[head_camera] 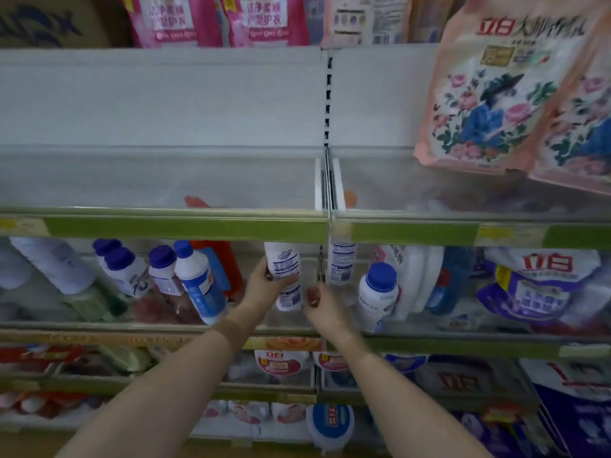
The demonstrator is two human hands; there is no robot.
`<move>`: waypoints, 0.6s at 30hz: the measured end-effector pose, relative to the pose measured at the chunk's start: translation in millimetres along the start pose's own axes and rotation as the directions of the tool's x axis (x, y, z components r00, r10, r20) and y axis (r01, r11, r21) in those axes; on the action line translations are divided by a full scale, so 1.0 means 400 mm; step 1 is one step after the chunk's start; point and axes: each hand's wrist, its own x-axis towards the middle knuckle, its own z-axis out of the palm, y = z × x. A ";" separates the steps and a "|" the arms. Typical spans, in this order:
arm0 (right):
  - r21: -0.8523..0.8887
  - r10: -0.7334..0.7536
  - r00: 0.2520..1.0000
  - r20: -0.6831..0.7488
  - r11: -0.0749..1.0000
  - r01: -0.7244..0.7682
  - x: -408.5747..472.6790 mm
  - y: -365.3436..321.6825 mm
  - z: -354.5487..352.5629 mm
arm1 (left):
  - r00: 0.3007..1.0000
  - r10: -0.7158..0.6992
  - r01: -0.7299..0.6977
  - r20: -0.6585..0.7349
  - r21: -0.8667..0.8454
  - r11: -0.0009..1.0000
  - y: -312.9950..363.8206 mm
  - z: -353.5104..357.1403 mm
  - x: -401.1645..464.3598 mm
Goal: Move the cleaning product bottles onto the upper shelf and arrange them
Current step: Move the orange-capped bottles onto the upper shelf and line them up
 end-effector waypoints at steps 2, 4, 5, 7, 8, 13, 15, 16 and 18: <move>-0.012 -0.038 0.999 0.035 0.999 0.039 -0.007 0.006 0.002 | 0.999 -0.002 0.001 -0.042 -0.017 1.000 -0.002 0.006 -0.025; -0.027 -0.061 0.997 0.046 0.998 0.062 -0.007 -0.003 0.005 | 0.998 0.008 -0.007 -0.061 0.013 1.000 -0.001 0.005 -0.053; -0.034 -0.074 0.996 0.048 0.997 0.076 -0.005 -0.010 0.006 | 0.998 0.011 -0.009 -0.061 0.032 0.999 0.005 0.002 -0.071; -0.035 -0.092 0.994 0.059 0.995 0.094 -0.006 -0.025 0.013 | 0.998 0.006 -0.003 -0.064 0.046 0.999 0.013 -0.007 -0.107; -0.040 -0.104 0.992 0.068 0.993 0.107 -0.009 -0.033 0.018 | 0.998 -0.008 0.010 -0.068 0.034 0.999 0.010 -0.013 -0.120; -0.039 -0.165 0.982 0.091 0.985 0.169 -0.023 -0.043 0.045 | 0.990 -0.048 0.035 -0.131 -0.101 0.994 -0.021 -0.050 -0.189; -0.045 -0.178 0.982 0.062 0.982 0.181 -0.031 -0.040 0.062 | 0.988 -0.043 0.018 -0.151 -0.161 0.987 -0.034 -0.065 -0.218; -0.055 -0.174 0.983 0.049 0.983 0.177 -0.042 -0.044 0.069 | 0.985 -0.054 0.022 -0.163 -0.195 0.981 -0.033 -0.071 -0.233; -0.086 -0.168 0.985 0.049 0.981 0.171 -0.071 -0.058 0.081 | 0.981 -0.105 0.060 -0.164 -0.258 0.964 -0.027 -0.087 -0.254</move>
